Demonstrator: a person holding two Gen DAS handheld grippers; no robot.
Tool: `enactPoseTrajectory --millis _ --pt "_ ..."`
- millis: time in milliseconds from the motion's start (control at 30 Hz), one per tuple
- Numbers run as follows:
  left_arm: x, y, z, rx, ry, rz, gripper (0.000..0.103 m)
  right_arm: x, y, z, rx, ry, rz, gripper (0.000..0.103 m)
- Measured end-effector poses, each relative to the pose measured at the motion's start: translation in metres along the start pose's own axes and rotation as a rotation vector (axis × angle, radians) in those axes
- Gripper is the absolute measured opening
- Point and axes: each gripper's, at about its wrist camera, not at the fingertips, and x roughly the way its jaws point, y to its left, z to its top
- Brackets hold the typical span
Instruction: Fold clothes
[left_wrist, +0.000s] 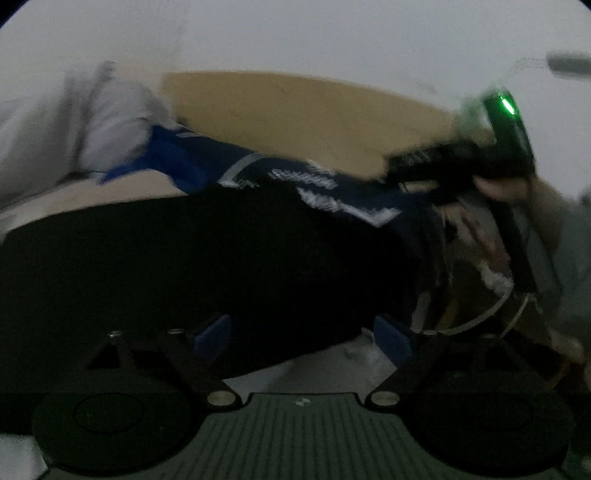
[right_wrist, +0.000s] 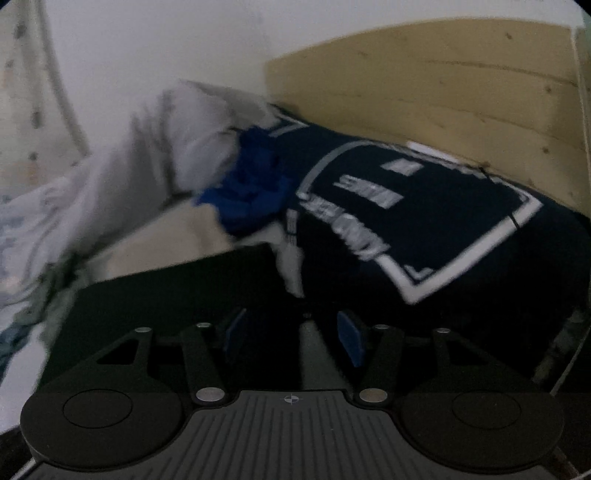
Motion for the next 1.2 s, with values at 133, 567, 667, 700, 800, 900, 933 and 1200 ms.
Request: enactPoseTrajectory --millis 133,567,667,700,800,900,933,1200 --pt "-0.052 0.028 0.018 -0.019 -0.062 0.112 0.09 -0.037 0.037 0.003 -0.031 -0.055 0.077 0.07" --pt "-0.197 0.032 0.048 -0.178 -0.263 0.36 0.103 -0.12 0.148 -0.009 -0.203 -0.113 0.193 0.094" --pt "-0.226 0.032 0.048 -0.201 -0.284 0.41 0.103 -0.128 0.162 -0.013 -0.218 -0.093 0.183 0.094" --pt "-0.234 0.032 0.048 -0.203 -0.29 0.427 0.103 -0.131 0.166 -0.013 -0.219 -0.088 0.182 0.095" --pt "-0.256 0.032 0.048 -0.224 -0.309 0.477 0.103 -0.14 0.176 -0.015 -0.222 -0.085 0.189 0.099" --pt "-0.284 0.03 0.048 -0.238 -0.334 0.521 0.103 -0.153 0.187 -0.015 -0.236 -0.091 0.2 0.101" --pt "-0.292 0.029 0.049 -0.243 -0.343 0.536 0.103 -0.156 0.189 -0.016 -0.24 -0.094 0.205 0.101" --pt "-0.324 0.029 0.069 -0.339 -0.389 0.56 0.103 -0.181 0.211 -0.014 -0.256 -0.124 0.268 0.103"
